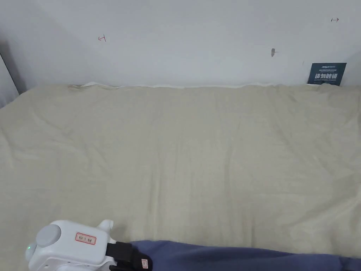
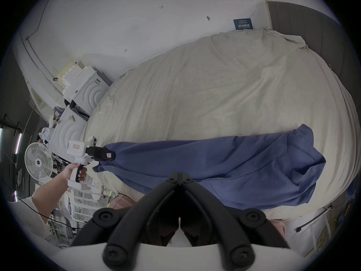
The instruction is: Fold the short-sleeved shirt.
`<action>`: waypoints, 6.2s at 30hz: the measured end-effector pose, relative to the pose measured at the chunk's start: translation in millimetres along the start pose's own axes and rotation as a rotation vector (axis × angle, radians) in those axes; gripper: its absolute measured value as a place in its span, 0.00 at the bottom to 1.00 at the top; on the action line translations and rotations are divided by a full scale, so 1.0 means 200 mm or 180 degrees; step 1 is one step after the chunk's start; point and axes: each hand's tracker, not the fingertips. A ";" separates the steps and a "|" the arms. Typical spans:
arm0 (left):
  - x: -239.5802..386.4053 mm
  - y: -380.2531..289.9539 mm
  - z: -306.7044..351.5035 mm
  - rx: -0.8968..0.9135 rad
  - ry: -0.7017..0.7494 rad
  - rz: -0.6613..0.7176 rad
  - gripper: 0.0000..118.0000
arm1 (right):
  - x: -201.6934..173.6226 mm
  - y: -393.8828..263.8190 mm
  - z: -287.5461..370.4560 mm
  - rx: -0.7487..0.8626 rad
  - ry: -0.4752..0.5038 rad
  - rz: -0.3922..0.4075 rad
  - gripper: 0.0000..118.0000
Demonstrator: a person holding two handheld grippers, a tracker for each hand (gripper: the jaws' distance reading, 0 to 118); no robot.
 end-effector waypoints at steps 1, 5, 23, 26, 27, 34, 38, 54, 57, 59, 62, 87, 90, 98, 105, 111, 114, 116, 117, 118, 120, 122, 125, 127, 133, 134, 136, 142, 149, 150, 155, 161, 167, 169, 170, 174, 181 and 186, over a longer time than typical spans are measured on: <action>0.05 -0.01 0.01 0.0048 0.0082 -0.0079 0.11 | -0.01 0.00 0.00 -0.0013 0.0005 0.0018 0.00; 0.23 -0.02 0.13 0.0207 0.0899 -0.0670 0.11 | -0.03 0.01 0.00 -0.0048 0.0008 0.0115 0.00; 1.10 -0.23 -0.28 -0.0157 0.1591 -0.1300 0.11 | 0.03 -0.06 0.08 0.0160 0.0430 -0.0015 0.00; 1.25 -0.22 -0.60 -0.0546 0.1397 -0.1539 0.11 | 0.06 -0.09 0.11 0.0210 0.0468 -0.0068 0.00; 1.26 -0.22 -0.68 -0.0593 0.1345 -0.1487 0.11 | 0.07 -0.10 0.12 0.0226 0.0476 -0.0098 0.00; 1.20 -0.18 -0.78 -0.0690 0.0617 -0.1009 0.91 | 0.15 -0.15 0.17 0.0269 0.0451 -0.0212 0.00; 1.18 -0.20 -0.56 -0.0494 -0.0052 -0.0800 0.91 | 0.18 -0.16 0.15 0.0243 0.0448 -0.0265 0.00; 1.12 -0.36 -0.62 -0.0240 0.1565 -0.1370 0.00 | 0.16 -0.17 0.09 0.0135 0.0530 -0.0257 0.00; 1.18 -0.37 -0.76 -0.0244 0.1770 -0.1564 0.00 | 0.18 -0.17 0.10 0.0119 0.0494 -0.0240 0.00; 1.22 -0.39 -0.84 -0.0423 0.1567 -0.1571 0.00 | 0.19 -0.16 0.10 0.0115 0.0481 -0.0235 0.00; 1.32 -0.46 -0.91 -0.0481 0.1610 -0.1811 0.00 | 0.19 -0.16 0.11 0.0134 0.0469 -0.0249 0.00; 0.77 -0.24 -0.08 0.0215 -0.0236 -0.0666 1.00 | 0.18 -0.12 0.16 0.0236 0.0486 -0.0322 0.00; 0.59 -0.24 -0.08 0.0072 -0.0286 -0.0329 1.00 | 0.15 -0.11 0.14 0.0214 0.0484 -0.0318 0.00; 0.26 -0.16 -0.38 -0.0337 -0.0648 0.0104 1.00 | 0.05 -0.11 0.09 0.0047 0.0423 -0.0166 0.00; 0.29 -0.11 -0.53 -0.0388 -0.0904 -0.0012 1.00 | 0.03 -0.08 0.08 0.0019 0.0364 -0.0125 0.00; 0.38 -0.17 -0.47 -0.0306 -0.0687 0.0004 0.98 | 0.05 -0.09 0.04 -0.0039 0.0388 -0.0200 0.00; 0.44 -0.18 -0.42 -0.0171 -0.0145 -0.0336 0.43 | 0.03 -0.09 0.03 -0.0088 0.0351 -0.0148 0.00; 0.42 -0.19 -0.40 -0.0110 0.0288 -0.0354 0.06 | 0.03 -0.08 0.03 -0.0102 0.0339 -0.0118 0.00; 0.41 -0.21 -0.41 -0.0115 0.0075 -0.0098 0.06 | 0.03 -0.08 0.03 -0.0103 0.0338 -0.0106 0.00; 0.40 -0.20 -0.40 -0.0175 -0.0156 0.0091 0.06 | 0.03 -0.07 0.03 -0.0095 0.0343 -0.0104 0.00; 0.47 -0.20 -0.33 -0.0105 -0.0034 -0.0049 0.06 | 0.03 -0.06 0.04 -0.0078 0.0347 -0.0090 0.00; 0.52 -0.14 -0.19 0.0112 0.0393 -0.0412 0.06 | 0.03 -0.06 0.04 -0.0060 0.0349 -0.0088 0.00; 0.57 -0.11 -0.01 0.0285 0.0905 -0.0508 0.06 | 0.03 -0.04 0.05 0.0095 0.0350 0.0003 0.00; 0.58 -0.07 0.09 0.0445 0.1364 -0.0611 0.06 | 0.03 -0.04 0.06 0.0108 0.0364 -0.0012 0.00; 0.87 -0.22 0.07 0.0530 0.2123 -0.0928 0.06 | 0.05 -0.03 0.05 0.0151 0.0456 -0.0125 0.00; 0.89 -0.21 0.03 0.0481 0.2099 -0.1035 0.06 | 0.07 -0.02 0.05 0.0149 0.0468 -0.0136 0.00; 1.01 -0.23 -0.07 0.0394 0.1983 -0.1141 0.06 | 0.09 -0.04 0.05 0.0143 0.0474 -0.0123 0.00; 1.34 -0.31 -0.60 -0.0274 0.1156 -0.1162 0.06 | 0.09 -0.05 0.06 0.0192 0.0604 -0.0322 0.00; 1.50 -0.32 -1.04 -0.0566 0.0843 -0.1286 0.18 | 0.24 -0.18 0.20 0.0415 0.0350 -0.0276 0.00; 1.51 -0.33 -1.07 -0.0604 0.0718 -0.1250 0.34 | 0.26 -0.19 0.20 0.0429 0.0336 -0.0291 0.00; 1.39 -0.28 -0.98 -0.0373 -0.0238 -0.0391 0.78 | 0.38 -0.18 0.22 0.0305 0.0510 -0.0611 0.00; 1.48 -0.22 -0.54 0.0345 0.0370 -0.0915 0.78 | 0.41 -0.18 0.21 0.0300 0.0543 -0.0717 0.00; 1.45 -0.32 -0.62 0.0025 0.0603 -0.1146 0.48 | 0.43 -0.17 0.20 0.0344 0.0549 -0.0736 0.00; 1.46 -0.36 -0.75 -0.0157 0.0549 -0.1104 0.00 | 0.43 -0.17 0.21 0.0361 0.0538 -0.0753 0.00; 1.50 -0.43 -0.82 -0.0234 0.0572 -0.1103 0.00 | 0.44 -0.17 0.21 0.0367 0.0531 -0.0758 0.00; 1.56 -0.46 -1.11 -0.0515 0.0759 -0.1475 0.00 | 0.45 -0.16 0.23 0.0384 0.0504 -0.0773 0.00; 1.54 -0.48 -1.40 -0.0729 0.1160 -0.1270 0.00 | 0.44 -0.15 0.28 0.0425 0.0459 -0.0726 0.00; 1.51 -0.45 -1.46 -0.1081 -0.0168 -0.0669 0.00 | 0.42 -0.15 0.28 0.0467 0.0472 -0.0729 0.00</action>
